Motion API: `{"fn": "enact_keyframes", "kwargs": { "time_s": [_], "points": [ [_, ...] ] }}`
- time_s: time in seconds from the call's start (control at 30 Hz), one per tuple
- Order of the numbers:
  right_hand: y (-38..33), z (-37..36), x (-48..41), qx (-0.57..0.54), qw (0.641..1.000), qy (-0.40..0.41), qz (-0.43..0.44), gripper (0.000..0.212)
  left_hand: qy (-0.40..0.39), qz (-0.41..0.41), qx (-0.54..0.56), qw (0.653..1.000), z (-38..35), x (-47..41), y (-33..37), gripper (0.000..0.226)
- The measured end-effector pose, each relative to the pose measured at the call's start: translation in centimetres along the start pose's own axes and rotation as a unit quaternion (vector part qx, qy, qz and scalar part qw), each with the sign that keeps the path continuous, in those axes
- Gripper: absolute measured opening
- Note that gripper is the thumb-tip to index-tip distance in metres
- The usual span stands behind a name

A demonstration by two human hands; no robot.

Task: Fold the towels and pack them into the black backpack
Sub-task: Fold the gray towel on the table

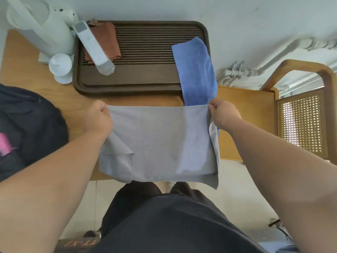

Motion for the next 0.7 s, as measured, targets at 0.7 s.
{"fn": "enact_keyframes", "kwargs": {
  "time_s": [0.7],
  "points": [
    [4.6, -1.2, 1.0, -0.130, 0.981, 0.102, -0.103, 0.020, -0.209, -0.245, -0.329, 0.888, -10.7, 10.7, 4.6, 0.093]
  ]
}}
Point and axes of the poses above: each hand's wrist, its own x-axis away from the middle knuckle, its own z-axis out of the back of the hand, y = z × x, the point moved 5 cm from there along -x, towards the middle knuckle, and after that the axes turned 4 degrees about -x, right-handed, at the moved point
